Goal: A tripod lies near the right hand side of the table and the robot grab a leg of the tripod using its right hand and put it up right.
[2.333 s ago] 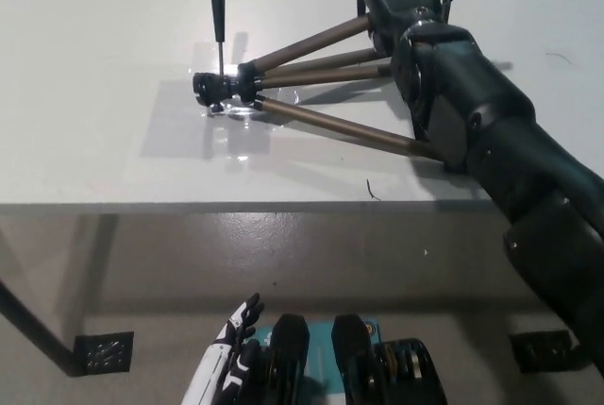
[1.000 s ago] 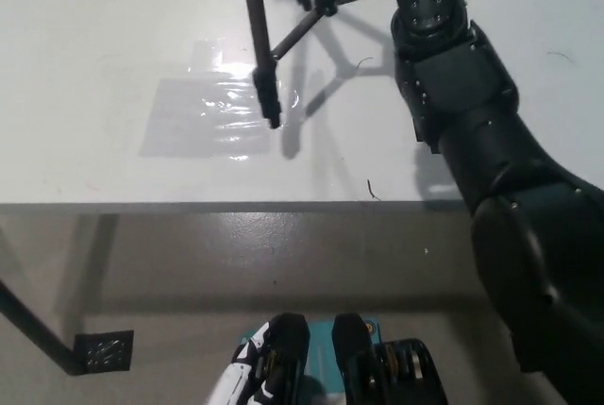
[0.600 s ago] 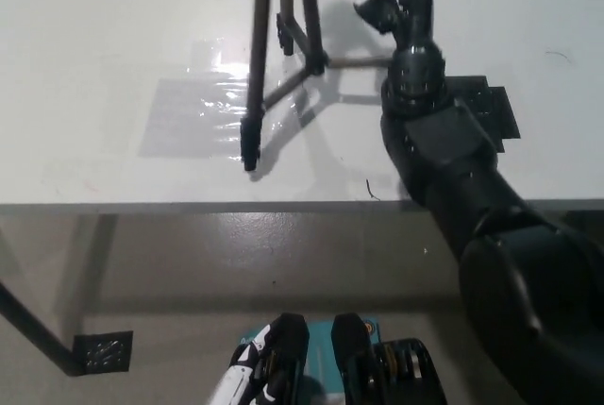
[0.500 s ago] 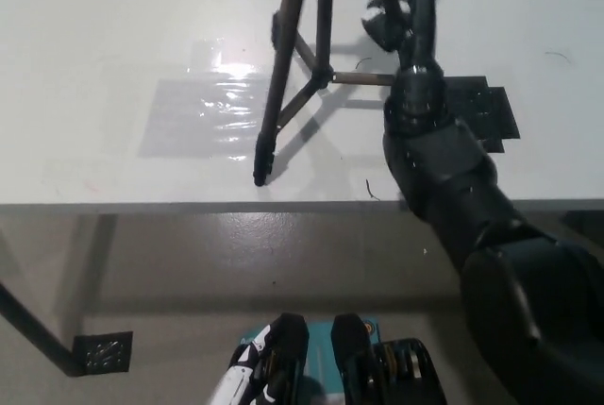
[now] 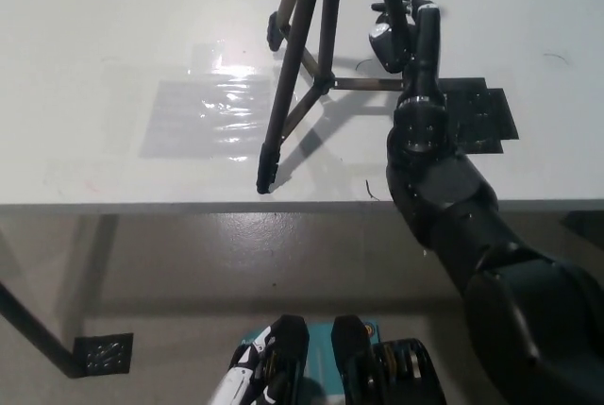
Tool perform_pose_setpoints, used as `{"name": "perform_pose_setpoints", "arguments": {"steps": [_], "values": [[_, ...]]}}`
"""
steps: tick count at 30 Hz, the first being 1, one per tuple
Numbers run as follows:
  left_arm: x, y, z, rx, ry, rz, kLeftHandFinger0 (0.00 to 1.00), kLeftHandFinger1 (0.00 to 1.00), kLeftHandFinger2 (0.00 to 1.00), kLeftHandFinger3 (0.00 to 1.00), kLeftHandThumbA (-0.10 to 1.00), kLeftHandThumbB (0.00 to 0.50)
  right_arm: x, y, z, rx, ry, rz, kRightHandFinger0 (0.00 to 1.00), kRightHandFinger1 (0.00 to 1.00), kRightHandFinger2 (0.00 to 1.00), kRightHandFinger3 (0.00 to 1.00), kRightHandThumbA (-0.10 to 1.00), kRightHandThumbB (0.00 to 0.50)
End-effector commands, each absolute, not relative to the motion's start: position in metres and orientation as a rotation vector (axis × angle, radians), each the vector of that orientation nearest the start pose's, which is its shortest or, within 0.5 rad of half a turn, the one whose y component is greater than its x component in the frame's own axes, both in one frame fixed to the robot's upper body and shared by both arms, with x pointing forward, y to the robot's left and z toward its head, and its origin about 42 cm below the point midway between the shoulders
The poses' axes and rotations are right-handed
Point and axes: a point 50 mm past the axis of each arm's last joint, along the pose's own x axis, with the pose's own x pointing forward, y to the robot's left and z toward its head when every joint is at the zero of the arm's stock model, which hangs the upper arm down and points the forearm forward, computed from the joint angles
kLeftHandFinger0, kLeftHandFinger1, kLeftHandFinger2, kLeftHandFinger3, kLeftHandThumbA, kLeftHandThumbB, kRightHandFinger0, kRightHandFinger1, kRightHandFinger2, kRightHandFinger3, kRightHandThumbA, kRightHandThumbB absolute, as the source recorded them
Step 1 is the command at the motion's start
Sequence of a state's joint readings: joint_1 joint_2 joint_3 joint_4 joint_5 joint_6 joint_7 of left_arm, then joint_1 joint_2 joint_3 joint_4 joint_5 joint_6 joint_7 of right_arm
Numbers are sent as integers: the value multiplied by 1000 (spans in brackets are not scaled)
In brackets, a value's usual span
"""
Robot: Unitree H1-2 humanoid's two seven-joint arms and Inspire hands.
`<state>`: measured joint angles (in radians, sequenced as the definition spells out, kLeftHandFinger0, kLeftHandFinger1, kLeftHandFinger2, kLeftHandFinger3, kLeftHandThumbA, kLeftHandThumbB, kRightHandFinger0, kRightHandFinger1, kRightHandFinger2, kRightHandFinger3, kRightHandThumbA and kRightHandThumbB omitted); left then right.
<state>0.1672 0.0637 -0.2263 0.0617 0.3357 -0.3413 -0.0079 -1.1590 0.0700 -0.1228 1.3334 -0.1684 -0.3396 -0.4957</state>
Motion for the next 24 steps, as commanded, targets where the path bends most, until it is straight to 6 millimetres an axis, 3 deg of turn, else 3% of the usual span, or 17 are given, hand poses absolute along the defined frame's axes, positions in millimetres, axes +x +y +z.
{"name": "perform_pose_setpoints", "arguments": {"steps": [1, 3, 5, 7, 10, 14, 19, 24], "values": [[212, 167, 64, 330, -196, -291, 1000, 1000, 893, 1000, 1000, 456, 551, -90, 229, -177, -102, 1, 1000, 1000, 1000, 1000, 722, 485], [209, 167, 62, 329, -193, -294, 1000, 1000, 888, 1000, 1000, 455, 555, -92, 228, -168, -33, 138, 1000, 1000, 1000, 1000, 772, 500], [209, 167, 63, 331, -182, -296, 1000, 1000, 888, 1000, 1000, 465, 558, -98, 236, -190, -73, 184, 1000, 1000, 1000, 1000, 802, 500], [209, 167, 63, 331, -184, -295, 1000, 1000, 879, 1000, 1000, 459, 561, -103, 244, -199, -105, 191, 1000, 1000, 1000, 1000, 820, 500], [210, 167, 63, 343, -195, -296, 1000, 1000, 861, 1000, 1000, 448, 565, -110, 255, -130, -126, 201, 1000, 1000, 1000, 1000, 763, 500], [205, 168, 60, 342, -172, -303, 1000, 1000, 868, 1000, 1000, 471, 570, -120, 267, -151, -129, 211, 1000, 1000, 1000, 1000, 805, 500], [202, 167, 59, 343, -172, -304, 1000, 1000, 856, 1000, 1000, 456, 573, -131, 282, -100, -149, 227, 1000, 1000, 1000, 1000, 849, 500], [202, 167, 59, 355, -177, -312, 1000, 1000, 862, 1000, 1000, 449, 560, -141, 339, 133, -365, 346, 1000, 1000, 1000, 1000, 812, 500]]}}
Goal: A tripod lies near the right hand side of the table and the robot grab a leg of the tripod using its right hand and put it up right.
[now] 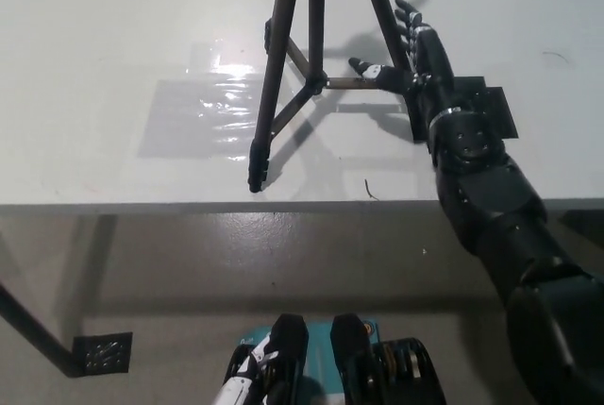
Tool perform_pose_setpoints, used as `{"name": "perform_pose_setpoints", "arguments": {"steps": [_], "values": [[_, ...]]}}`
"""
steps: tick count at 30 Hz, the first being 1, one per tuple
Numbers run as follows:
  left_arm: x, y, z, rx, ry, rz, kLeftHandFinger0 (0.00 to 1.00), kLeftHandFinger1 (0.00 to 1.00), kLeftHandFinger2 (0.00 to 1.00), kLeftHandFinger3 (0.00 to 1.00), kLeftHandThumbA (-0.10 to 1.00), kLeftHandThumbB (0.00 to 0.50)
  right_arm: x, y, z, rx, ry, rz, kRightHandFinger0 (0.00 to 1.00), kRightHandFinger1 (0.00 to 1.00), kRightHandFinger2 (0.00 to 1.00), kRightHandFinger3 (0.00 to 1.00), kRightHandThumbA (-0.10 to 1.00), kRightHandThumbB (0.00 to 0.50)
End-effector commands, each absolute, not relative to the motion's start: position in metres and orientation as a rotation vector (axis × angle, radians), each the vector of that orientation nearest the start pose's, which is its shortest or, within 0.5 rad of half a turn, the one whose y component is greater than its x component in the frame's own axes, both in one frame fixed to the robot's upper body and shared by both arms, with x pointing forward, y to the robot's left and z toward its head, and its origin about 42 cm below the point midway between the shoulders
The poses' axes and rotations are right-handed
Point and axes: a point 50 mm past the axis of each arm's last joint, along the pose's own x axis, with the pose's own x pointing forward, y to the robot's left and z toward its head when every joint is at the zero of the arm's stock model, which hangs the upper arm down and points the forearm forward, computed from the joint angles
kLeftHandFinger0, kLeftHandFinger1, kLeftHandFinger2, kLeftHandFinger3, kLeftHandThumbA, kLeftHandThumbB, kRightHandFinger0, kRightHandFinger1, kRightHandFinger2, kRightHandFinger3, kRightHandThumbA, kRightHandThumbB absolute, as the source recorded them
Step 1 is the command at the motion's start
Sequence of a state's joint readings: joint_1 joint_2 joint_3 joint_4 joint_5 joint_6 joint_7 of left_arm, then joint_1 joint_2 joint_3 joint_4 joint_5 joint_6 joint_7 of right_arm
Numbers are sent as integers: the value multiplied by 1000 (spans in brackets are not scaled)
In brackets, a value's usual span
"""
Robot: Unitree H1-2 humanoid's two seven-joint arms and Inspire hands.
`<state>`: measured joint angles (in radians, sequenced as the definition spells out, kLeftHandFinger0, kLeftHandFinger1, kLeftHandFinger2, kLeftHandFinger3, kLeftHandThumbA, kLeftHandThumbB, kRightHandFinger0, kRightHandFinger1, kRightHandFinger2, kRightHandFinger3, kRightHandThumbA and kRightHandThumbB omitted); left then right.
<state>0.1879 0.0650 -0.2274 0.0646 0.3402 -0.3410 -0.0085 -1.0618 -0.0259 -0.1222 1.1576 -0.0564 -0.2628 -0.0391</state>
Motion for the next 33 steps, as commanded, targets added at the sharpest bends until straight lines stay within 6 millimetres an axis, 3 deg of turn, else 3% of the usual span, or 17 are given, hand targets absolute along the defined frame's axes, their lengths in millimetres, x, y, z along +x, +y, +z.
{"name": "perform_pose_setpoints", "arguments": {"steps": [1, 4, 5, 6, 11, 14, 19, 23, 24, 25, 27, 31, 32, 33], "values": [[202, 167, 59, 357, -174, -313, 1000, 1000, 867, 1000, 1000, 452, 558, -142, 343, 149, -375, 354, 1000, 1000, 1000, 1000, 803, 500], [201, 168, 60, 371, -160, -310, 1000, 1000, 919, 1000, 1000, 484, 526, -151, 386, 214, -542, 383, 1000, 1000, 1000, 1000, 733, 500], [202, 169, 60, 376, -163, -311, 1000, 1000, 985, 1000, 1000, 495, 506, -158, 403, 238, -604, 397, 1000, 1000, 1000, 1000, 728, 500], [202, 169, 60, 377, -160, -309, 1000, 1000, 1000, 1000, 1000, 494, 495, -161, 410, 247, -633, 403, 1000, 1000, 1000, 1000, 725, 500], [202, 172, 57, 365, -153, -303, 1000, 1000, 1000, 1000, 1000, 500, 441, -182, 427, 240, -757, 413, 1000, 1000, 1000, 1000, 667, 500], [202, 173, 55, 360, -160, -297, 1000, 1000, 1000, 1000, 1000, 500, 406, -196, 421, 179, -826, 412, 1000, 1000, 1000, 1000, 737, 500], [205, 175, 56, 316, -156, -280, 1000, 1000, 1000, 1000, 1000, 500, 337, -213, 385, 89, -896, 389, 1000, 1000, 1000, 1000, 844, 500], [212, 178, 62, 269, -166, -274, 1000, 1000, 1000, 1000, 1000, 500, 263, -218, 336, 32, -944, 316, 1000, 1000, 1000, 1000, 940, 500], [214, 178, 62, 267, -170, -272, 1000, 1000, 1000, 1000, 1000, 500, 258, -218, 333, 18, -947, 302, 1000, 1000, 1000, 1000, 957, 500], [217, 180, 64, 238, -180, -263, 1000, 1000, 1000, 1000, 1000, 500, 229, -215, 309, -22, -896, 242, 1000, 1000, 1000, 1000, 1000, 500], [219, 181, 66, 231, -199, -265, 1000, 1000, 1000, 1000, 1000, 500, 201, -210, 270, -4, -821, 217, 1000, 1000, 1000, 1000, 1000, 500], [226, 187, 68, 229, -208, -260, 1000, 1000, 1000, 1000, 1000, 500, 182, -204, 219, 11, -717, 217, 1000, 1000, 1000, 1000, 1000, 500], [228, 188, 69, 225, -217, -263, 1000, 1000, 1000, 1000, 1000, 500, 178, -207, 196, 1, -666, 227, 1000, 1000, 1000, 1000, 1000, 500], [229, 189, 70, 225, -220, -261, 1000, 1000, 1000, 1000, 1000, 500, 179, -207, 193, -4, -658, 229, 1000, 1000, 1000, 1000, 1000, 500]]}}
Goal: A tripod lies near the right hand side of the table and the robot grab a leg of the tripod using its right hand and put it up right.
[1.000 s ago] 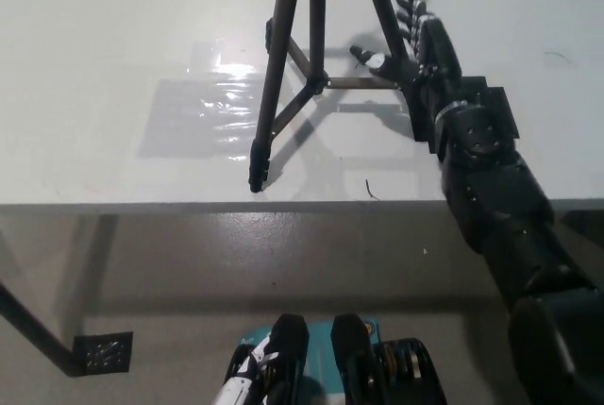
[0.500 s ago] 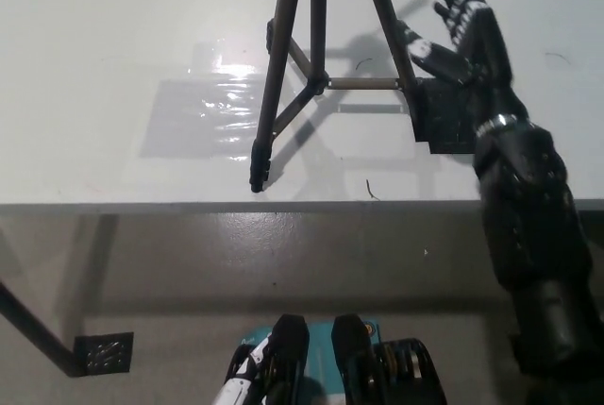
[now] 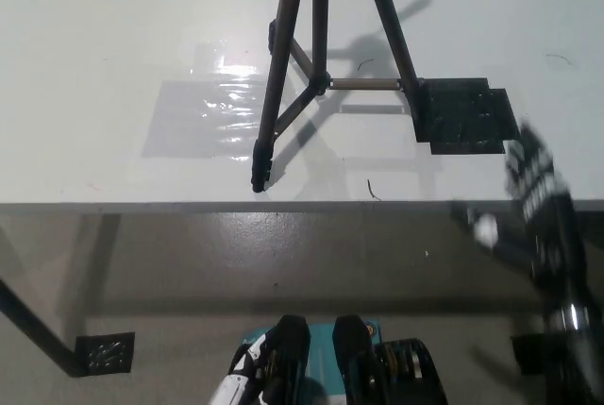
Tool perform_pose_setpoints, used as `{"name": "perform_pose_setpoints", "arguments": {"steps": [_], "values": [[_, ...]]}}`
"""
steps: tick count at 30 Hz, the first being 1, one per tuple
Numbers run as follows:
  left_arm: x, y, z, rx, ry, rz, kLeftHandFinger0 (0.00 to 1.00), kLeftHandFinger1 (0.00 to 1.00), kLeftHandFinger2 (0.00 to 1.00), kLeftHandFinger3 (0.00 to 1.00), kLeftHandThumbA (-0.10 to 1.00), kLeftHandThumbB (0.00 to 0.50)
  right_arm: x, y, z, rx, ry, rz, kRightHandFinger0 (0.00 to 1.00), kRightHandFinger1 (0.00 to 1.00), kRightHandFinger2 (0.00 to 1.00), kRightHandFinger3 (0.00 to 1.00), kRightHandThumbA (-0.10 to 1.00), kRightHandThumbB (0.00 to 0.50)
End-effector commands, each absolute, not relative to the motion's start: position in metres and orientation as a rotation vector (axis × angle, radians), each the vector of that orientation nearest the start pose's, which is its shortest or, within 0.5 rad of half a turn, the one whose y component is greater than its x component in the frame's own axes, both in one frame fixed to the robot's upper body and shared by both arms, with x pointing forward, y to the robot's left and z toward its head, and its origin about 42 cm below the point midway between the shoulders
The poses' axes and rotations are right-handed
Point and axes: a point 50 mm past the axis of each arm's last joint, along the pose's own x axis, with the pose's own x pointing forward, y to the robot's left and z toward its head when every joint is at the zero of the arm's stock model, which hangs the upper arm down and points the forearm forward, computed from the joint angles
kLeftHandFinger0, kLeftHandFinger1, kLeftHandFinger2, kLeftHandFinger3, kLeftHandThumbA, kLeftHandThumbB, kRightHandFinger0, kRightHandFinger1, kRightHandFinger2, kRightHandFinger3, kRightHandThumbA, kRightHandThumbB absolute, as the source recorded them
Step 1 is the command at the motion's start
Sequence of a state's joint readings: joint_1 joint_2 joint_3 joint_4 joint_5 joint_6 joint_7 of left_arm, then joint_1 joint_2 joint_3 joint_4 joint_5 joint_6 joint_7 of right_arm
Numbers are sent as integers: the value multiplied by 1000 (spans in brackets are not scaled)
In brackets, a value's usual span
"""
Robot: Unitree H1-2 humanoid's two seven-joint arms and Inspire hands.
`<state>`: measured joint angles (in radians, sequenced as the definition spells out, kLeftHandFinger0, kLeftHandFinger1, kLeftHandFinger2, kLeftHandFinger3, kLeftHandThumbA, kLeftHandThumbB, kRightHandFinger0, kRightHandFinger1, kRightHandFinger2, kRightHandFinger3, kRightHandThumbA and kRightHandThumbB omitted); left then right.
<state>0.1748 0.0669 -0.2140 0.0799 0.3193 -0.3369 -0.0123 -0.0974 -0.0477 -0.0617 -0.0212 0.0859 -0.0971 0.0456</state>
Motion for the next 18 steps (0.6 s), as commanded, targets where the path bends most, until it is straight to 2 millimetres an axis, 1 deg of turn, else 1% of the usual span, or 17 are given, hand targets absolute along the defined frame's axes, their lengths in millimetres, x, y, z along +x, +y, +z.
{"name": "perform_pose_setpoints", "arguments": {"steps": [1, 2, 3, 4, 5, 6, 7, 8, 9, 10, 13, 16, 18], "values": [[232, 189, 70, 208, -220, -267, 1000, 1000, 1000, 1000, 1000, 500, 174, -206, 173, 16, -558, 192, 1000, 1000, 1000, 1000, 1000, 471], [234, 189, 70, 200, -221, -268, 1000, 1000, 1000, 1000, 1000, 500, 172, -207, 158, -13, -526, 187, 1000, 1000, 1000, 1000, 1000, 439], [234, 189, 70, 196, -224, -264, 1000, 1000, 1000, 1000, 1000, 500, 171, -208, 148, -24, -488, 186, 1000, 1000, 1000, 1000, 1000, 434], [235, 189, 70, 192, -224, -259, 1000, 1000, 1000, 1000, 1000, 500, 171, -208, 136, -17, -449, 172, 1000, 1000, 1000, 1000, 1000, 410], [235, 189, 70, 193, -225, -254, 1000, 1000, 1000, 1000, 1000, 500, 171, -208, 128, -5, -417, 173, 1000, 1000, 1000, 1000, 1000, 422], [235, 190, 69, 196, -228, -242, 1000, 1000, 1000, 1000, 1000, 500, 171, -208, 108, 26, -345, 185, 1000, 1000, 1000, 1000, 1000, 418], [235, 190, 69, 192, -229, -238, 1000, 1000, 1000, 1000, 1000, 500, 173, -208, 98, 30, -315, 183, 1000, 1000, 1000, 1000, 1000, 397], [236, 192, 69, 185, -225, -237, 1000, 1000, 1000, 1000, 1000, 500, 176, -208, 86, 28, -274, 173, 1000, 1000, 1000, 1000, 1000, 394], [235, 193, 69, 181, -220, -238, 1000, 1000, 1000, 1000, 1000, 500, 175, -207, 82, 28, -257, 172, 1000, 1000, 1000, 1000, 1000, 394], [234, 194, 68, 175, -212, -229, 1000, 1000, 1000, 1000, 1000, 500, 177, -207, 74, 31, -230, 160, 1000, 1000, 1000, 1000, 1000, 417], [235, 194, 66, 154, -213, -226, 1000, 1000, 1000, 1000, 1000, 500, 182, -208, 59, 55, -185, 163, 1000, 1000, 1000, 1000, 1000, 440], [233, 196, 64, 153, -195, -209, 1000, 1000, 1000, 1000, 1000, 500, 184, -209, 53, 51, -163, 169, 1000, 1000, 1000, 1000, 1000, 473], [232, 197, 64, 154, -197, -207, 1000, 1000, 1000, 1000, 1000, 500, 185, -209, 52, 48, -159, 173, 1000, 1000, 1000, 1000, 1000, 478]]}}
